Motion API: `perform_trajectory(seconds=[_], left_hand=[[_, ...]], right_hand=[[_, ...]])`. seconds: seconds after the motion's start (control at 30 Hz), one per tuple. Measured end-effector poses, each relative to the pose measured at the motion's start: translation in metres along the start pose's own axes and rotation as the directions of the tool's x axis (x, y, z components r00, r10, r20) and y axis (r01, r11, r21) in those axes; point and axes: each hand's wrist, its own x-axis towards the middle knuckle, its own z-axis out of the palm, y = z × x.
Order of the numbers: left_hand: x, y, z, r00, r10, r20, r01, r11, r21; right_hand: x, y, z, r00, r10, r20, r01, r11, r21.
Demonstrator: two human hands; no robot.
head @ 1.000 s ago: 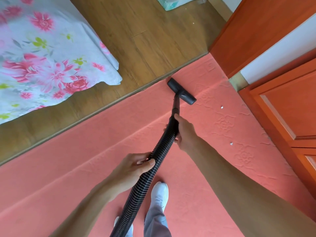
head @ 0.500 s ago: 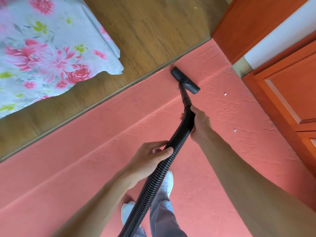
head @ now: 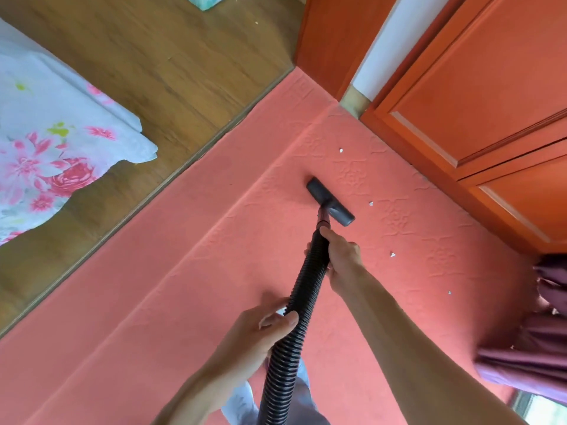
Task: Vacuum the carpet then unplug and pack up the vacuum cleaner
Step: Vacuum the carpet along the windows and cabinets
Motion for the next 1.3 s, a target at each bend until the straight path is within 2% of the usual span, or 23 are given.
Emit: perform_trajectory(seconds=[0.27,0.5,0.83,1.03,1.2,1.3], left_hand=[[0.052,0.010,0.040,0.992,0.093,-0.088,-0.089,0.995,0.044],[0.107,0.044,0.044,0.993,0.081,-0.086,-0.073,0.994,0.085],[0.181,0.123,0.080,0.989,0.079,-0.128,-0.069,0.995,0.079],[0.174,0.130,0.079,0.993,-0.057,-0.099,0.057,0.998,-0.007],[0.148,0.130,0.071,0.985,-0.173,0.010,0.171,0.981,0.087],[0.141,0.131,0.067,0.970,-0.219,0.102,0.203,0.968,0.145]], right_hand=[[0.056,-0.038,-0.008,0.999,-0.042,-0.026,0.037,0.985,-0.168],[0.113,-0.080,0.001,0.997,-0.076,0.002,0.073,0.957,-0.280],[0.164,-0.177,0.008,0.981,-0.193,0.019,0.191,0.938,-0.291],[0.163,-0.171,-0.010,0.993,-0.119,-0.013,0.109,0.939,-0.326],[0.141,-0.140,-0.042,0.997,0.068,0.022,-0.061,0.970,-0.236],[0.128,-0.133,-0.051,0.994,0.093,0.050,-0.076,0.959,-0.272]])
